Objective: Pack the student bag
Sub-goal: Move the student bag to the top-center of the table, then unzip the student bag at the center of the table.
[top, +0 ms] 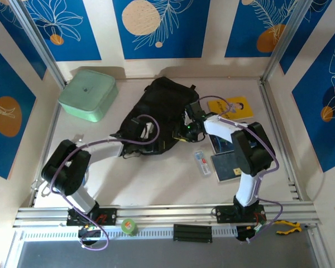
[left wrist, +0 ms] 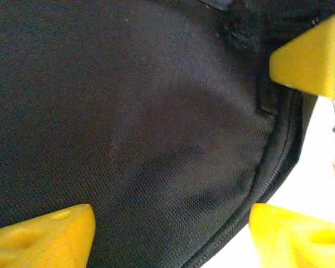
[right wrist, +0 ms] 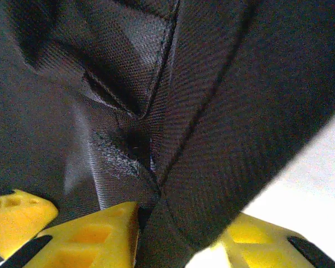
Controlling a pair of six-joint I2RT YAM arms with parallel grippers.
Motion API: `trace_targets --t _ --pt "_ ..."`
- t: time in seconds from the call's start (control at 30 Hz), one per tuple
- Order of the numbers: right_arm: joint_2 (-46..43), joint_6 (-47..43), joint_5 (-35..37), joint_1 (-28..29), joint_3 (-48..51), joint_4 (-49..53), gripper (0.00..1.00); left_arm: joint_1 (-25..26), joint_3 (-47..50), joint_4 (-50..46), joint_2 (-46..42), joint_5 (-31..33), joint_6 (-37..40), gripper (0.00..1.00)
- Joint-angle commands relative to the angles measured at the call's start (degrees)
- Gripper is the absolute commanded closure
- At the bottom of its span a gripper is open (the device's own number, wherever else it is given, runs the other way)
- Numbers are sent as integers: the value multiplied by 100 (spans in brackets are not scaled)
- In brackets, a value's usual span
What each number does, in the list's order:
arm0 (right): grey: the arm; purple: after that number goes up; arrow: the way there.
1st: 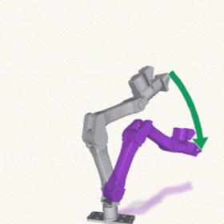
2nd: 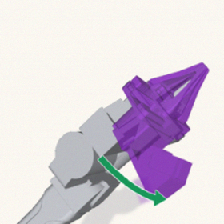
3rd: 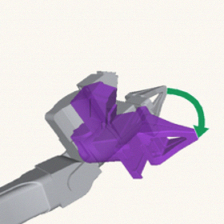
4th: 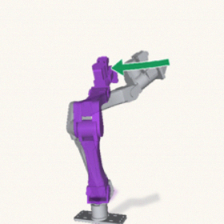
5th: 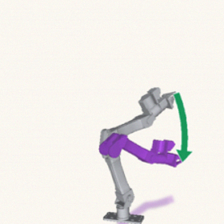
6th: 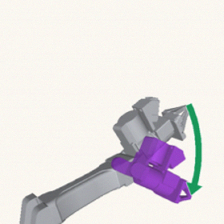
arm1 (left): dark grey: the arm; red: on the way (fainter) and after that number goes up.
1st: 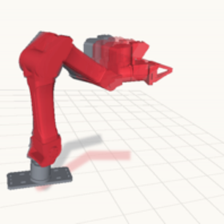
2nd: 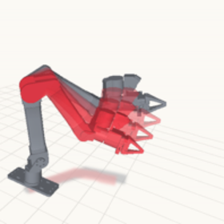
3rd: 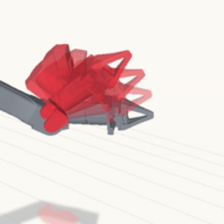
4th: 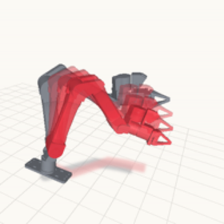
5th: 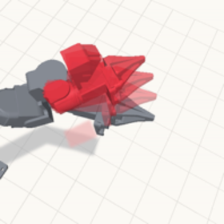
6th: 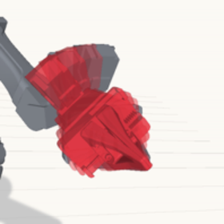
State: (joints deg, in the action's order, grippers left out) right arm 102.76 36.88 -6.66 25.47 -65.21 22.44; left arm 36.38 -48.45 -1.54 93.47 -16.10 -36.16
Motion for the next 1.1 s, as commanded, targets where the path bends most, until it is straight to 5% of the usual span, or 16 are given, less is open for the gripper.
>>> trace_targets --t 0.0,0.23,0.53,1.07 --pt "-466 -147 -134 16 42 178 61 79 -308 -375 -89 -74 -218 27" --pt "-1048 571 -229 180 610 16 57 113 -989 -861 18 -252 -209 31" --pt "-532 882 -345 72 465 -313 56 112 -1787 -1151 626 -351 -539 46" --pt "-267 1048 -541 -113 1196 -843 79 190 -2103 -964 1214 -736 -972 64"
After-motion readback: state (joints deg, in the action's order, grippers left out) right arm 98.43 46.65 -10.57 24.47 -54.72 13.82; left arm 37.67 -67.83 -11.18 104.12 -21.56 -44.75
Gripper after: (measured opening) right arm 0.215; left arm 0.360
